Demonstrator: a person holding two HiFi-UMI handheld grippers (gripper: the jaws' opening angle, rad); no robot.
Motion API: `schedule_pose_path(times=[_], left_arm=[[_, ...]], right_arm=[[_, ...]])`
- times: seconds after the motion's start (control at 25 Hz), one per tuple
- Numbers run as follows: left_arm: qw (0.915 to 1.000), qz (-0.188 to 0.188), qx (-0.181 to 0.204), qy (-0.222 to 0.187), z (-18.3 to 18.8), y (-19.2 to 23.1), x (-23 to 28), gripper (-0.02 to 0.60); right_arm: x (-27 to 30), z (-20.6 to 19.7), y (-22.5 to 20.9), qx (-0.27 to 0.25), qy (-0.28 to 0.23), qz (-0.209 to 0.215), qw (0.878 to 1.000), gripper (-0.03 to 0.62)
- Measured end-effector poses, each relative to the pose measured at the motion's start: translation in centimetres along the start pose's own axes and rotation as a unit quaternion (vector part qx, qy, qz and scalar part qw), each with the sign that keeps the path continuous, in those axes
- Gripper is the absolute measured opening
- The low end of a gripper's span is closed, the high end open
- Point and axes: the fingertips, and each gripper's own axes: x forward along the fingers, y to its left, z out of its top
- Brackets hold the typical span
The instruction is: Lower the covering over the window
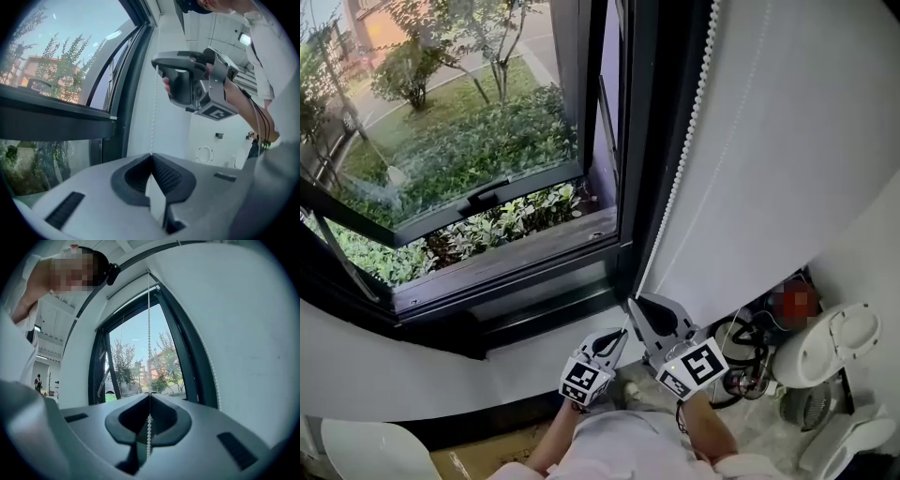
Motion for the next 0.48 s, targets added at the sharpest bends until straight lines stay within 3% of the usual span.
schedule_pose_path(times=[0.12, 0.48], left_arm=[[0.9999, -0.005, -0.015, 0.000, -0.9, -0.1, 0.2, 0.014], [0.9990, -0.015, -0.014, 0.039, -4.9, -0.4, 1.0, 0.014]], right_arm=[[-0.4, -0.8, 0.0, 0.008, -0.002, 0.006, 1.000, -0.002], [-0.8, -5.0, -0.5, 0.011, 0.040, 0.000, 0.999, -0.002]])
